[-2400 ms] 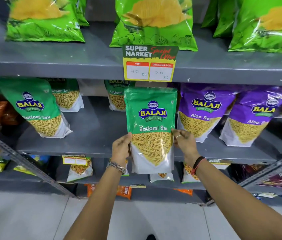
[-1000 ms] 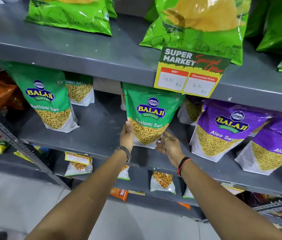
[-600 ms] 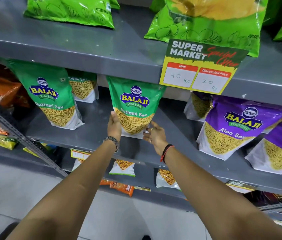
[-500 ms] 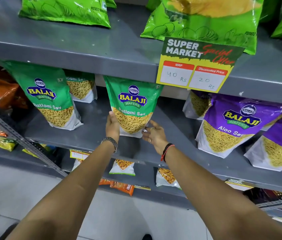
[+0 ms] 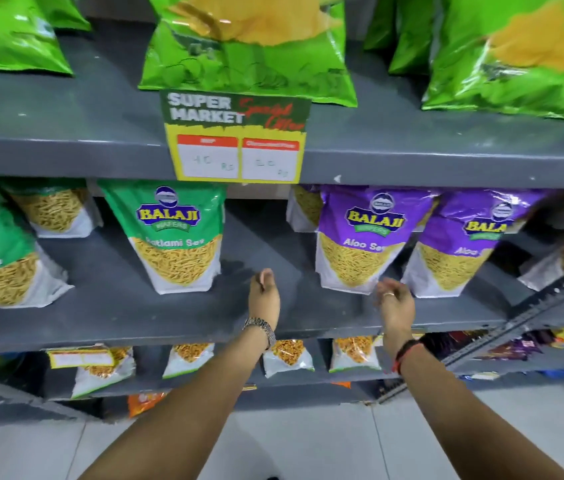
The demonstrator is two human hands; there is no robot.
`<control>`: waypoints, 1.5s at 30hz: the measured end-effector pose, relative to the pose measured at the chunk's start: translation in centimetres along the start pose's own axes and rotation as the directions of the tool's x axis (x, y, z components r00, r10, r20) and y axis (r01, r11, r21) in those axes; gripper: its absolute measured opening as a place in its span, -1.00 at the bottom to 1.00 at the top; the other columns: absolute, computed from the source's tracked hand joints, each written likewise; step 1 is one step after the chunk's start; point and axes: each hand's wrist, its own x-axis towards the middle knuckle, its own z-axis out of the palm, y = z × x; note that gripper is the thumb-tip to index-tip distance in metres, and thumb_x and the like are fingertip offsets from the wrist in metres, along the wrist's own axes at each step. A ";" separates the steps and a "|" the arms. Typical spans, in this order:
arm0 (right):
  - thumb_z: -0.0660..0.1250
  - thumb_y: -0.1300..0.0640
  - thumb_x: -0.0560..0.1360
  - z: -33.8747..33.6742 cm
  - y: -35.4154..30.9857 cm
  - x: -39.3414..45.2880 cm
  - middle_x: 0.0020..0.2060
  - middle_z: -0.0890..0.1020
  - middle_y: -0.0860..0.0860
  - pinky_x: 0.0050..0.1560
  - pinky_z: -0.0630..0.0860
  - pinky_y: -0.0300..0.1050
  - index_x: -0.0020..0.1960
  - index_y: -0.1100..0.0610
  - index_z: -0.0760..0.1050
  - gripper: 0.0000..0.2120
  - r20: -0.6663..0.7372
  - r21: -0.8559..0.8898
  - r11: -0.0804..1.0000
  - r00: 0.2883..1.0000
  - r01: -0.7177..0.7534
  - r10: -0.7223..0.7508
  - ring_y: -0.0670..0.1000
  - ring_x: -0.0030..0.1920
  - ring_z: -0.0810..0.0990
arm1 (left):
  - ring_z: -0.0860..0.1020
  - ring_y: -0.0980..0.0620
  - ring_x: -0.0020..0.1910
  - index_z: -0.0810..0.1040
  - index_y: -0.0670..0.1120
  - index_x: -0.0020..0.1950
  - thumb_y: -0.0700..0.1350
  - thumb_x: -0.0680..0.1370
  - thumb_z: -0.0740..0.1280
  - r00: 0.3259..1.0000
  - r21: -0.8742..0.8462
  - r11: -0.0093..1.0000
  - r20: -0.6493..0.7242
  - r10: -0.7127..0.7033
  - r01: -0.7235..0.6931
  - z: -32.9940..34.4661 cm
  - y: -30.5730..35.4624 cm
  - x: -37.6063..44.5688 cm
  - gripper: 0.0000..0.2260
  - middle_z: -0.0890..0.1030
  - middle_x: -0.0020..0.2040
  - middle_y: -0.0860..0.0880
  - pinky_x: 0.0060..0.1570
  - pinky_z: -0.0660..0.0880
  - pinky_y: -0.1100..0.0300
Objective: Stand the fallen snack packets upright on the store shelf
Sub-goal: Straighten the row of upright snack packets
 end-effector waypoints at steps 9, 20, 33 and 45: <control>0.05 0.20 0.55 -0.6 -4.0 2.4 -0.40 0.40 0.05 -0.38 0.25 -0.16 -0.25 0.02 0.38 -0.75 0.254 0.005 0.980 0.948 -0.198 0.190 0.03 -0.41 0.35 | 0.20 -0.06 0.50 0.12 0.04 0.49 0.29 0.51 -0.05 0.915 0.151 0.988 0.400 -0.048 -0.014 7.2 1.2 -0.2 -0.40 0.18 0.54 -0.03 0.49 0.12 -0.14; 0.01 0.17 0.59 1.8 -3.8 3.0 -0.10 0.54 0.00 -0.08 0.47 -0.08 0.34 0.17 0.38 -0.64 0.385 -0.039 0.983 0.905 -0.177 0.178 -0.04 -0.19 0.51 | 0.25 -0.02 0.47 0.10 0.01 0.50 0.15 0.56 -0.02 0.951 -0.043 0.991 0.281 0.131 -0.124 6.5 -0.6 -0.5 -0.48 0.24 0.51 -0.04 0.49 0.16 -0.08; 0.09 0.33 0.48 -6.6 0.2 5.7 -0.19 0.53 0.10 -0.23 0.43 -0.18 0.00 0.19 0.49 -0.77 0.075 0.019 0.982 0.980 -0.188 0.186 0.09 -0.12 0.49 | 0.52 -0.06 -0.12 0.41 -0.17 0.20 -0.16 0.60 0.10 0.997 -0.112 0.990 -0.008 -0.083 0.082 11.5 -3.6 -3.2 -0.77 0.52 0.06 -0.16 -0.14 0.50 0.10; 0.18 -0.01 0.48 -15.7 -3.7 15.1 -0.04 0.48 0.02 0.00 0.37 -0.11 0.18 -0.01 0.35 -0.71 0.249 -0.052 0.993 0.962 -0.101 0.111 0.00 -0.08 0.45 | 0.41 0.06 -0.24 0.39 0.01 -0.21 0.19 0.56 -0.04 0.940 0.069 0.983 0.290 -0.181 0.168 26.0 -3.0 -5.5 -0.64 0.42 -0.17 0.01 -0.19 0.36 0.22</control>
